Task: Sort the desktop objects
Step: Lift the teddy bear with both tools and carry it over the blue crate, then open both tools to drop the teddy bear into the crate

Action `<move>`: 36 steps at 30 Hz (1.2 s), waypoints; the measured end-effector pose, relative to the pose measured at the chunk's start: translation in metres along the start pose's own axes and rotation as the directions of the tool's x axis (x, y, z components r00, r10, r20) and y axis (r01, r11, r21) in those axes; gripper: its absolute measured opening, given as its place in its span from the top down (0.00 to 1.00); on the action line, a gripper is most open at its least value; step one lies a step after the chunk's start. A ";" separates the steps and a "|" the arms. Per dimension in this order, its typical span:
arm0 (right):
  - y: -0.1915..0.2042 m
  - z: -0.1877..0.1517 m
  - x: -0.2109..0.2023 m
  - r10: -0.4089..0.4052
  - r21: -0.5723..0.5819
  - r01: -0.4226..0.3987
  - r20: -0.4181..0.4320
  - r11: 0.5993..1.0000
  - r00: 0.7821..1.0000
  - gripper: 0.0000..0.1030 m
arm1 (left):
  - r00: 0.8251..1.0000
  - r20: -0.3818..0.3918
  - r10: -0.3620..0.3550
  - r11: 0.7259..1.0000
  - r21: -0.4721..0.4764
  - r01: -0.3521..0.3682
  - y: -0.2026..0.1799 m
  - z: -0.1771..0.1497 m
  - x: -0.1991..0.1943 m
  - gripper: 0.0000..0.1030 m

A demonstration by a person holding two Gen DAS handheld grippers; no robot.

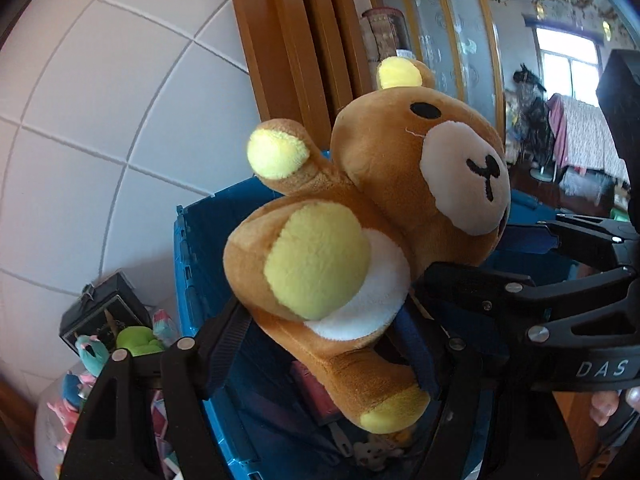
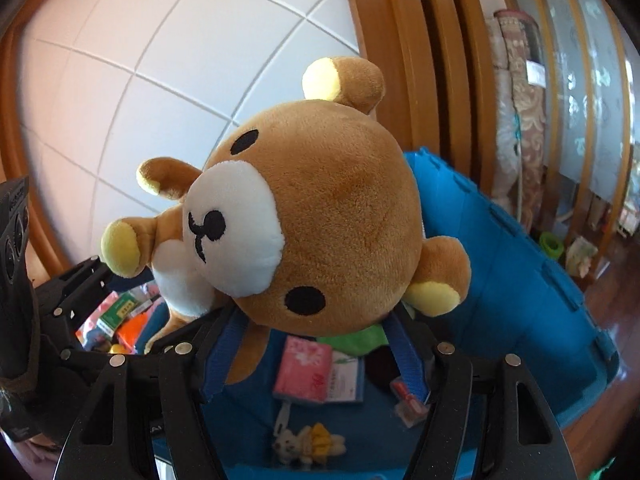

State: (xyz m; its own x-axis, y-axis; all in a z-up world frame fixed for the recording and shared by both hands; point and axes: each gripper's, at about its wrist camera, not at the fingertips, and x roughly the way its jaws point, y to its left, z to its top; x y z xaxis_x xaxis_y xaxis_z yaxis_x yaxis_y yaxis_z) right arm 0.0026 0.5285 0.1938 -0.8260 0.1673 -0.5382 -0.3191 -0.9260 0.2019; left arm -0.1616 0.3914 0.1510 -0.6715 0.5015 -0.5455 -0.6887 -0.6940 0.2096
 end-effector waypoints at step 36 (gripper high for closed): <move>0.036 -0.021 -0.036 -0.146 -0.107 0.181 0.280 0.978 0.949 0.00 | 0.973 0.088 0.213 0.937 -0.299 -0.178 0.047 -0.052 -0.082 0.24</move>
State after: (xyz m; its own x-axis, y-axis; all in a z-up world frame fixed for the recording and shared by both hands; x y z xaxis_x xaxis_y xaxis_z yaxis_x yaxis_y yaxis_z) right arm 0.0302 0.4823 0.2032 -0.8674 0.3882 -0.3113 -0.4122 -0.9110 0.0125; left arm -0.1248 0.2912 0.1637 -0.8241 0.3857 -0.4149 -0.4443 -0.8944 0.0510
